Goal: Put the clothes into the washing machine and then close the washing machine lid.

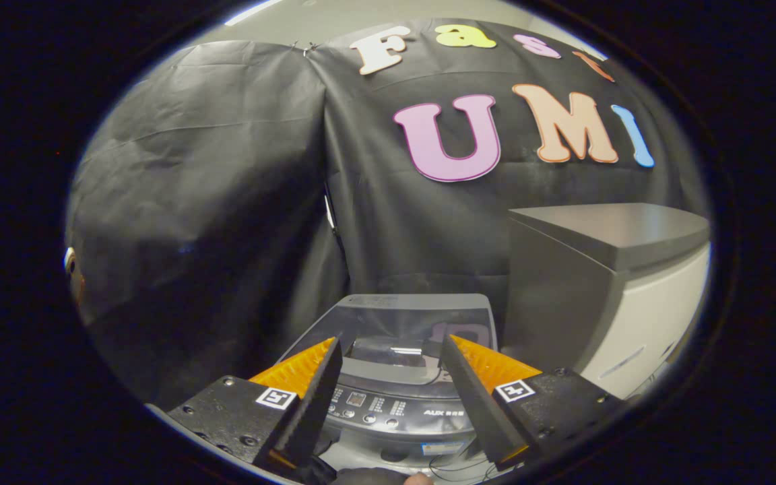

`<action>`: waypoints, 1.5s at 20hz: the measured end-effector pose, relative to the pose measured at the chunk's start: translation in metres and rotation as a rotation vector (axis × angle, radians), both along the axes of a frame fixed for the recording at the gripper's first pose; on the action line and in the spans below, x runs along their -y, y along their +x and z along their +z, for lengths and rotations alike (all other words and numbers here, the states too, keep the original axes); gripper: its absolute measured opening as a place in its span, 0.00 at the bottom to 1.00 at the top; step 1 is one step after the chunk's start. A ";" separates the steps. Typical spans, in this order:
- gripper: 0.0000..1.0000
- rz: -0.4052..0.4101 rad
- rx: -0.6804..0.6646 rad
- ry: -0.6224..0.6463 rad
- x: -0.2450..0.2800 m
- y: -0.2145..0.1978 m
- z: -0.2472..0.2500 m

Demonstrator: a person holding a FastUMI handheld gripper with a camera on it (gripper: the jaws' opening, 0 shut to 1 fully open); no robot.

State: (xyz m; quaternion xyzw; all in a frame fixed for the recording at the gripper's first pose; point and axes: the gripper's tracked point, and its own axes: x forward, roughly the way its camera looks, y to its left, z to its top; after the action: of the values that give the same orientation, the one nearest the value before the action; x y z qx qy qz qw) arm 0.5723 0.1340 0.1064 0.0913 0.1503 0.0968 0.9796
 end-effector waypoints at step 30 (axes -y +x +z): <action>0.92 -0.207 0.083 -0.020 0.031 -0.108 -0.021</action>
State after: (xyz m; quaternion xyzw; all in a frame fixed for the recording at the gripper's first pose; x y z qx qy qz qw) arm 0.4639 0.1035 0.0857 0.0927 0.1004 -0.0027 0.9906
